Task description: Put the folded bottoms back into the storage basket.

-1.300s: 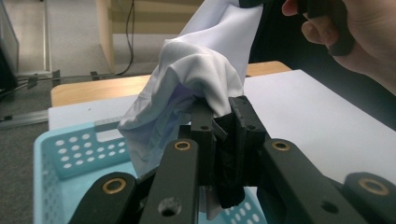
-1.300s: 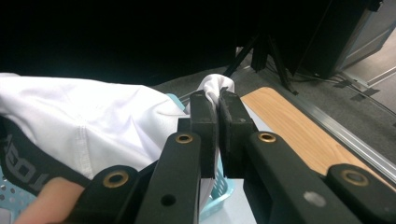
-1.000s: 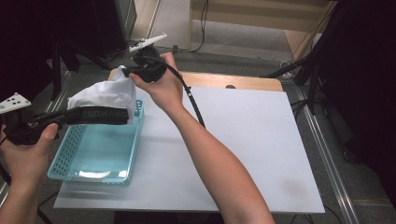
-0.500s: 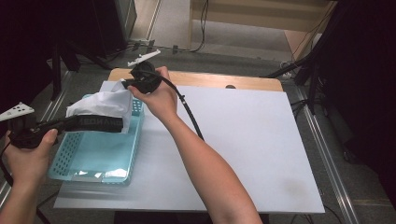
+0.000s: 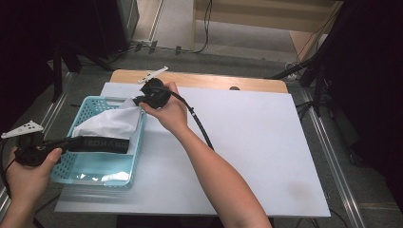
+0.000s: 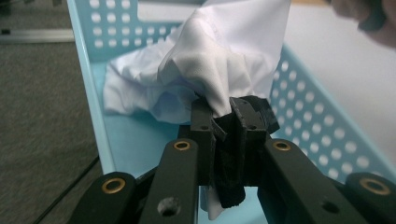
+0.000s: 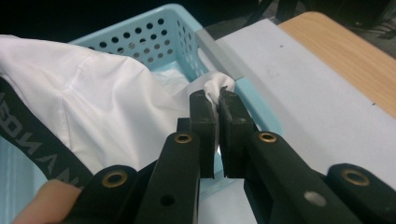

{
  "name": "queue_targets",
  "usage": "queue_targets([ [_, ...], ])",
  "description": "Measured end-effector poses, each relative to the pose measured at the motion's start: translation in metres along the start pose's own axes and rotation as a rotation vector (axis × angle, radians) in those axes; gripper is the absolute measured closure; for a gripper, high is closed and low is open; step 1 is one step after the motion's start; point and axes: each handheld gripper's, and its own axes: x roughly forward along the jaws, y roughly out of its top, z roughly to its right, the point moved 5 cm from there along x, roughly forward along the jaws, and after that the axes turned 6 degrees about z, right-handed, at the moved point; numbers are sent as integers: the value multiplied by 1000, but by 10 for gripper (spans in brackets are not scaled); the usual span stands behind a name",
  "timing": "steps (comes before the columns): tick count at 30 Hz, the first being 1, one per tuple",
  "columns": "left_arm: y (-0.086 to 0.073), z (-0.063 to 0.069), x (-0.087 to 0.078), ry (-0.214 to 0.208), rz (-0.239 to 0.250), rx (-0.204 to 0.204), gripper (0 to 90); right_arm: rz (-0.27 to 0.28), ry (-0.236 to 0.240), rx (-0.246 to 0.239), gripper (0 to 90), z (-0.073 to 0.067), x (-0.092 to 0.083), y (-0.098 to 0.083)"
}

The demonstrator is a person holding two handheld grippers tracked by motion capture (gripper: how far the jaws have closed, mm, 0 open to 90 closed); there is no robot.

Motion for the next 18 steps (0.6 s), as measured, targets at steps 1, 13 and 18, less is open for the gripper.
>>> queue_targets([
  [1, -3, 0, 0, 3, -15, 2, 808, -8, 4, -4, 842, -1, 0, -2],
  [13, -26, 3, -6, 5, -138, 78, 803, -70, 40, -38, 838, -12, 11, -20],
  [18, -28, 5, -4, 16, -162, 111, 767, -64, 40, -26, 825, -12, 12, -24],
])
